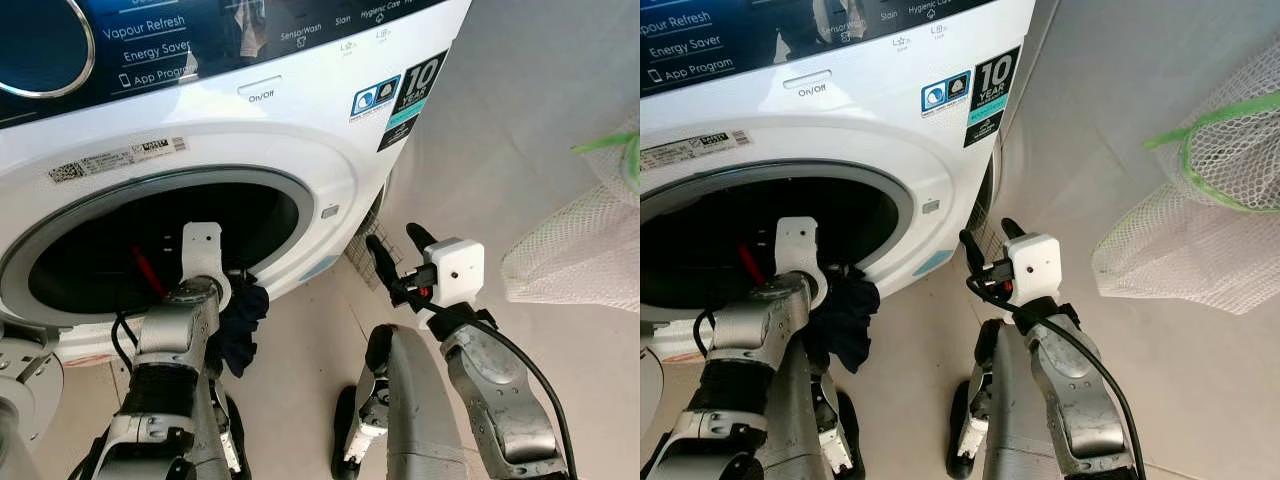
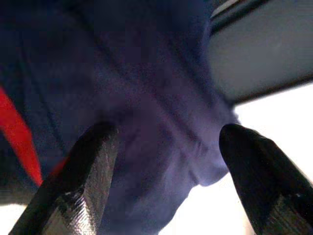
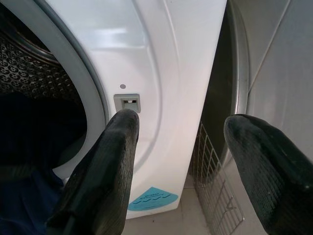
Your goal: Clothes washing
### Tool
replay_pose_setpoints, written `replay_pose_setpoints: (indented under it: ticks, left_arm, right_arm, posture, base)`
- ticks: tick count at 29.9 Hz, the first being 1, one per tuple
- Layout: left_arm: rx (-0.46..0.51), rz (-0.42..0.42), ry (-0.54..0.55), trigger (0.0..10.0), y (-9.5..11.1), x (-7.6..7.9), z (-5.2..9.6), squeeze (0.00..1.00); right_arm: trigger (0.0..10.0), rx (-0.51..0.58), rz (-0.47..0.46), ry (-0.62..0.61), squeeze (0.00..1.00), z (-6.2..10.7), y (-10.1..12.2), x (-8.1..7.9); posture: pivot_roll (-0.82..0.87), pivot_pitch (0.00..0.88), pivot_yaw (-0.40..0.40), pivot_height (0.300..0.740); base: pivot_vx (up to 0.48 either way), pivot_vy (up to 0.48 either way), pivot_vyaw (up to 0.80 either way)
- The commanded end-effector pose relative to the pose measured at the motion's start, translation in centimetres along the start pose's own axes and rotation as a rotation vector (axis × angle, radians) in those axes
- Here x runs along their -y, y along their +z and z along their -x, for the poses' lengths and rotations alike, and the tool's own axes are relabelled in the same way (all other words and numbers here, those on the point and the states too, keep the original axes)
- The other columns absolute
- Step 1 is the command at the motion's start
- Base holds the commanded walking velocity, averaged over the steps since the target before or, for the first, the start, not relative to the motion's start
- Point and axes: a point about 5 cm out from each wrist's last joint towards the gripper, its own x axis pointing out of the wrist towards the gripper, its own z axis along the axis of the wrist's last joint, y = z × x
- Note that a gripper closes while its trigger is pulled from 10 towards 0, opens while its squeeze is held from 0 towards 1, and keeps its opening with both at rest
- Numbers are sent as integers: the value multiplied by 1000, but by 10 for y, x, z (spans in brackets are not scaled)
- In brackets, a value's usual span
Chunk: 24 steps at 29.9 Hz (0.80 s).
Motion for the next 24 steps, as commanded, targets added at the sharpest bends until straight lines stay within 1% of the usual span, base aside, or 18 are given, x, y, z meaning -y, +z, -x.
replay_pose_setpoints:
  ticks: [1,5,8,11,17,18,20,24]
  left_arm:
    - [-35,2,16,10000,-12,1,4,0]
    - [-55,1,11,10000,-22,5,5,0]
    - [-52,-4,25,10000,-24,4,4,0]
    - [-31,5,46,10000,-23,0,3,0]
    - [-32,-54,126,10000,-26,-15,-3,0]
    - [-34,-50,141,10000,-29,-20,-5,0]
    - [-33,-27,148,10000,-32,-23,-8,0]
    - [-21,14,154,10000,-35,-26,-13,0]
  right_arm:
    - [10000,-24,-1,-12,0,6,-7,2]
    - [10000,-24,-1,-10,0,6,-7,1]
    - [10000,-23,-2,-10,0,6,-7,1]
    - [10000,-22,-2,-10,0,6,-6,2]
    - [10000,-22,0,-11,0,6,-6,3]
    - [10000,-20,1,-9,0,5,-6,2]
    - [10000,-20,1,-6,0,5,-5,2]
    - [10000,-19,1,-3,0,4,-5,2]
  posture:
    - [30,378,-114,511]
    - [34,379,-116,511]
    - [34,379,-116,511]
    - [27,382,-121,511]
    - [26,380,-124,511]
    - [27,380,-126,511]
    - [26,380,-130,511]
    - [26,380,-132,511]
  base:
    - [0,0,0]
    - [0,0,0]
    - [0,0,0]
    - [0,0,0]
    - [0,0,0]
    - [0,0,0]
    - [0,0,0]
    - [0,0,0]
